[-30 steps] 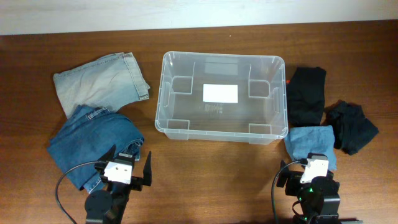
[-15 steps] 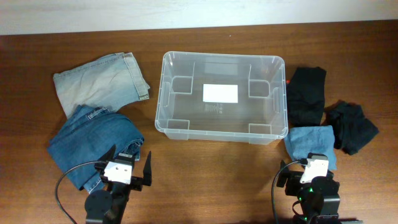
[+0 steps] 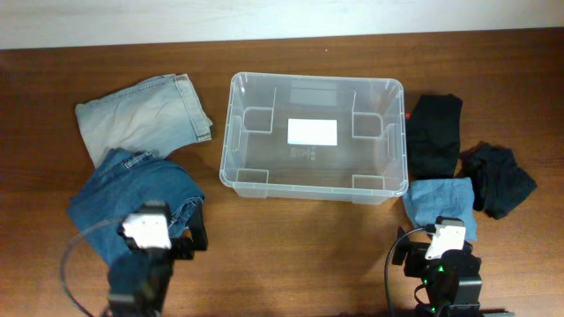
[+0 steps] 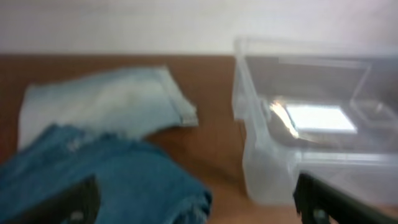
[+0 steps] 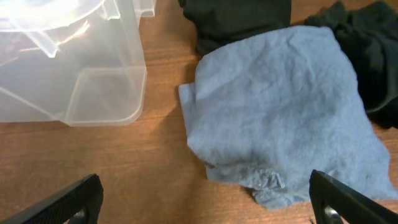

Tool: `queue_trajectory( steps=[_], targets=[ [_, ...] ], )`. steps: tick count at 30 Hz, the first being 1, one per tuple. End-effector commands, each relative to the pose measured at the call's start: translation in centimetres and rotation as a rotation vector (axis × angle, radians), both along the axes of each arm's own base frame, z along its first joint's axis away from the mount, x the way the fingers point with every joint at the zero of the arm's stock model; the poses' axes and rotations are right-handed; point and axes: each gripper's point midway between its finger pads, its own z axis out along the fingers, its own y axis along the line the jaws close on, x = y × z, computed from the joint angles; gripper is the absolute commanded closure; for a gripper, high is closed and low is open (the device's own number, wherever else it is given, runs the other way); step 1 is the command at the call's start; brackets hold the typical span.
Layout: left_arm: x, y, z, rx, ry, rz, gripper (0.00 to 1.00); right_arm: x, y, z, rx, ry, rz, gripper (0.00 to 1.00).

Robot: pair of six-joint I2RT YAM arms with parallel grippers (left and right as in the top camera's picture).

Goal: Pack container
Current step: 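Reach the left gripper to the dark-blue jeans and grasp them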

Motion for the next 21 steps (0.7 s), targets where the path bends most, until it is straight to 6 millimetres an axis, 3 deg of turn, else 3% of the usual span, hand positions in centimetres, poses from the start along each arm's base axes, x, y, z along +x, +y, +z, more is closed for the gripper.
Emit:
queue_trajectory(
  steps=[1, 6, 8, 10, 11, 13, 14, 19, 21],
  targets=[
    [2.2, 1.2, 4.9, -0.030, 0.133, 0.105, 0.00, 0.0, -0.1, -0.1, 0.006, -0.002, -0.010, 0.02],
    [7.2, -0.7, 7.7, -0.022, 0.458, 0.039, 0.00, 0.0, -0.1, -0.1, 0.006, -0.002, -0.010, 0.01],
    [8.6, -1.3, 7.4, -0.022, 0.543, 0.013, 0.00, 0.0, -0.1, -0.1, 0.006, -0.002, -0.010, 0.02],
    [9.4, -0.7, 6.3, -0.032, 0.622, 0.059, 0.00, 0.0, -0.1, -0.1, 0.006, -0.002, -0.010, 0.02],
    [9.4, 0.0, 5.5, -0.059, 0.660, 0.113, 0.00, 0.0, -0.1, -0.1, 0.006, -0.002, -0.010, 0.02],
    [8.0, 4.1, 2.7, -0.182, 0.799, 0.347, 0.00, 0.0, -0.1, -0.1, 0.006, -0.002, -0.010, 0.02],
    [7.4, 5.2, 2.1, -0.211, 0.831, 0.396, 0.00, 0.0, -0.1, -0.1, 0.006, -0.002, -0.010, 0.02],
    [3.1, 12.2, 0.9, -0.318, 0.932, 0.628, 0.00, 0.0, -0.1, -0.1, 0.006, -0.002, -0.010, 0.02],
    [2.2, 13.6, 0.3, -0.345, 0.947, 0.639, 0.00, 0.0, -0.1, -0.1, 0.006, -0.002, -0.010, 0.01]
  ],
)
